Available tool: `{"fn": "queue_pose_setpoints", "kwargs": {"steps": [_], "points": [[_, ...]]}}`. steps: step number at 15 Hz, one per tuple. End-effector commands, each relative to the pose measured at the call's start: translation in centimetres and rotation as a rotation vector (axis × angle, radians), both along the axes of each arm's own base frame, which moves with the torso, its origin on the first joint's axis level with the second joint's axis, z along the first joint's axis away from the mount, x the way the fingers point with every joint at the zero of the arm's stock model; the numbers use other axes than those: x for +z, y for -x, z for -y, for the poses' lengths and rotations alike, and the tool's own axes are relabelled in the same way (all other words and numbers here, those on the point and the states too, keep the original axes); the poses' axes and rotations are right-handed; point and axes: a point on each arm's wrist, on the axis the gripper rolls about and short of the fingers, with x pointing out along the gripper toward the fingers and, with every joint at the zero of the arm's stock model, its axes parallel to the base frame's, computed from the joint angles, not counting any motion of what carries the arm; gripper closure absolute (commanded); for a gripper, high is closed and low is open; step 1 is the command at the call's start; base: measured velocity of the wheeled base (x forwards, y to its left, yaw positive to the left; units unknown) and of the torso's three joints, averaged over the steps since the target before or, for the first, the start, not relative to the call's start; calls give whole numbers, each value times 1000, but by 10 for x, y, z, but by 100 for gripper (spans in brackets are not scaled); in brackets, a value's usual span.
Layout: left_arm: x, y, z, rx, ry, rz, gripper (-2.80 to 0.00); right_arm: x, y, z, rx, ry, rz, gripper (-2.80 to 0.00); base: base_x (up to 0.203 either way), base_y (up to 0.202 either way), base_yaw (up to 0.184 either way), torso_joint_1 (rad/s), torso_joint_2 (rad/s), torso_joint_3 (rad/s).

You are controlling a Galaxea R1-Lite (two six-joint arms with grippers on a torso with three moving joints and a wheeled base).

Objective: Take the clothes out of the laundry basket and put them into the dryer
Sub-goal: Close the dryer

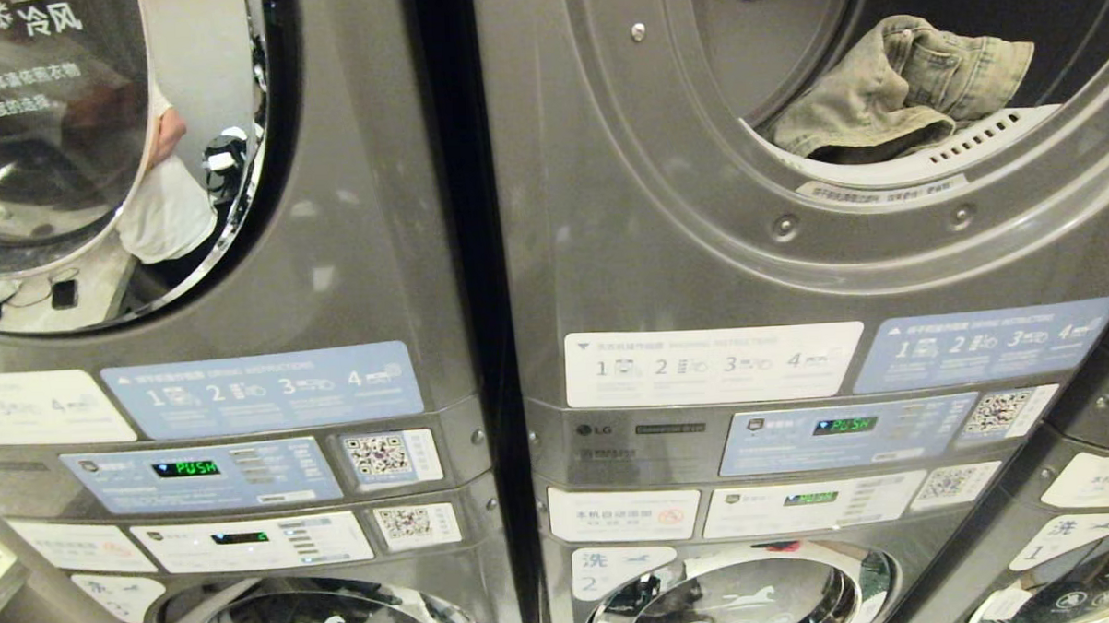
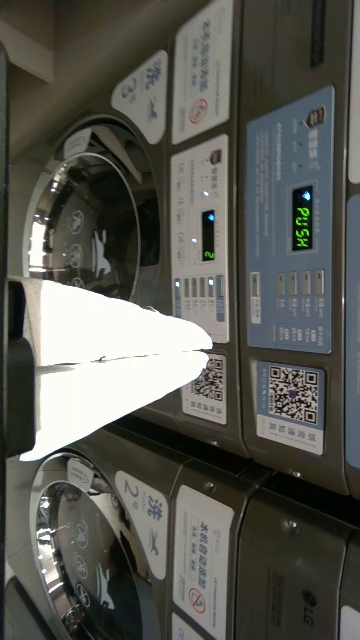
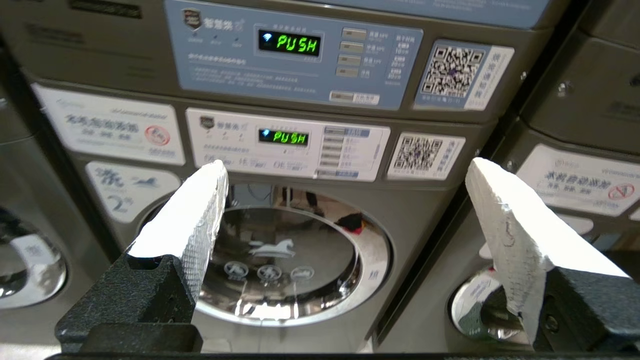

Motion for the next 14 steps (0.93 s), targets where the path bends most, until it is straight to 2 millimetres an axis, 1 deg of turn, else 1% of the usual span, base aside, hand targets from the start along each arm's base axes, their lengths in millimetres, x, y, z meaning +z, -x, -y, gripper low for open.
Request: {"fn": "queue_pose_setpoints", "kwargs": {"steps": [1, 6, 12, 14], "points": [[0, 0, 0, 1, 0, -1, 0, 0, 0, 0, 0, -2, 0, -280, -197, 0, 3, 2, -1, 1], [0, 0, 0, 1, 0, -1, 0, 0, 0, 0, 1, -11, 2, -280, -178, 0, 3, 2, 0, 0], [-1, 0, 0, 1, -11, -4, 0, 0, 0, 0, 1, -25, 0, -280, 0, 0, 0, 0, 0, 0], [-1, 0, 0, 1, -6, -4, 0, 0, 0, 0, 1, -22, 1, -280, 1, -131, 11, -1, 3, 2]]}}
